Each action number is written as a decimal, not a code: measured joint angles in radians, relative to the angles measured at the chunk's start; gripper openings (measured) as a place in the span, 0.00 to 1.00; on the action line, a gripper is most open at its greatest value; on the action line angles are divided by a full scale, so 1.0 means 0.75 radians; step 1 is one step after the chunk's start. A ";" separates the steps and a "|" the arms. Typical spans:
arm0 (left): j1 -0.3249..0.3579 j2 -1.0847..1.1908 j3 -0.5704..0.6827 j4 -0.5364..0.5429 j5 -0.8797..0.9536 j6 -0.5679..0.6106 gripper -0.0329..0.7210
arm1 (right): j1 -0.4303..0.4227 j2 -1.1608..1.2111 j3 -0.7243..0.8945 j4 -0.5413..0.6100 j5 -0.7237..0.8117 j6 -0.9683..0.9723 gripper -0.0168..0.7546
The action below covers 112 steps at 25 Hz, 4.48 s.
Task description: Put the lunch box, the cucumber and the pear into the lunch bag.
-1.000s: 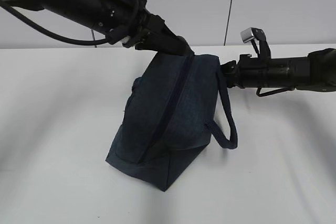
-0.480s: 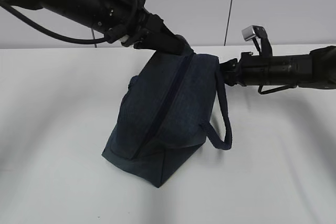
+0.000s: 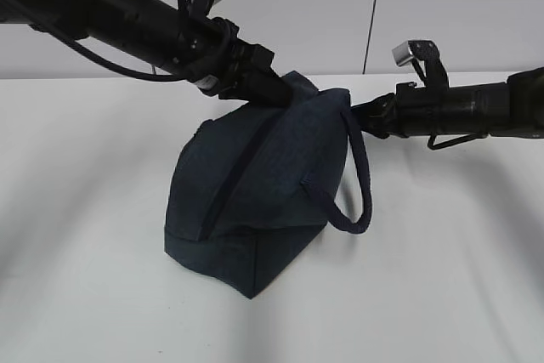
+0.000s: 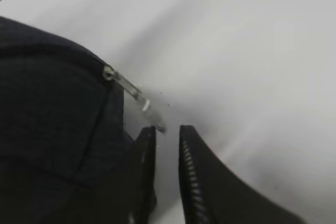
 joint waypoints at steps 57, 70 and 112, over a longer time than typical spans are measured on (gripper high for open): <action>0.199 -0.498 0.000 1.462 0.424 -1.113 0.62 | -0.004 -1.220 0.008 -2.138 0.070 2.230 0.74; 0.199 -1.177 0.426 1.402 0.366 -1.168 0.62 | -0.004 -1.582 0.020 -2.132 0.219 2.296 0.74; 0.199 -2.677 1.359 1.293 0.297 -1.065 0.62 | 0.020 -2.998 1.130 -2.286 0.325 2.520 0.72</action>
